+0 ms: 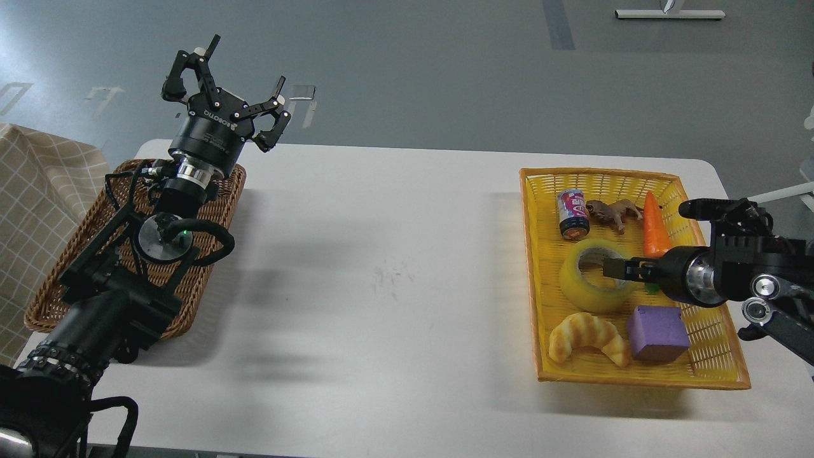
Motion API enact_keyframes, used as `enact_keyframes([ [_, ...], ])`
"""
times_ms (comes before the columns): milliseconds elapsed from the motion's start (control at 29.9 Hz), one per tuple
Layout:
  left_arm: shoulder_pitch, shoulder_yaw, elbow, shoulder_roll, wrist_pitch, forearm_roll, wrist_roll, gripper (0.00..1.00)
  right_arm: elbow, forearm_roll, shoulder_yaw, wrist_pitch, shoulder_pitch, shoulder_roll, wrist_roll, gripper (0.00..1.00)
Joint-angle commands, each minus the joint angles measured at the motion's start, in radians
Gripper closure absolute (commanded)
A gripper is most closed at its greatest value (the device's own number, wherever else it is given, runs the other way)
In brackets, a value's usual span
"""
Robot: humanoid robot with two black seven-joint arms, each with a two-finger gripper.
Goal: Place and transfer tape with both arms
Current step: 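Reach the right gripper down into the yellow tray to the tape roll, then grasp the yellow tape roll with the right gripper and lift it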
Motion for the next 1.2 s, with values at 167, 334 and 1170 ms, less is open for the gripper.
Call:
enact_keyframes([
  [167,0.0,0.0,0.0,-0.003,0.0,0.0,-0.001,0.02,-0.054,0.004,-0.003,0.0,0.002,0.041,0.0,0.53],
  [334,0.0,0.0,0.0,-0.003,0.0,0.0,-0.001,0.02,-0.063,0.013,-0.003,0.0,0.002,0.042,0.001,0.74],
  [1170,-0.017,-0.006,0.0,-0.006,0.0,0.0,-0.004,0.02,0.212,0.125,0.143,0.0,0.146,-0.197,0.031,1.0],
])
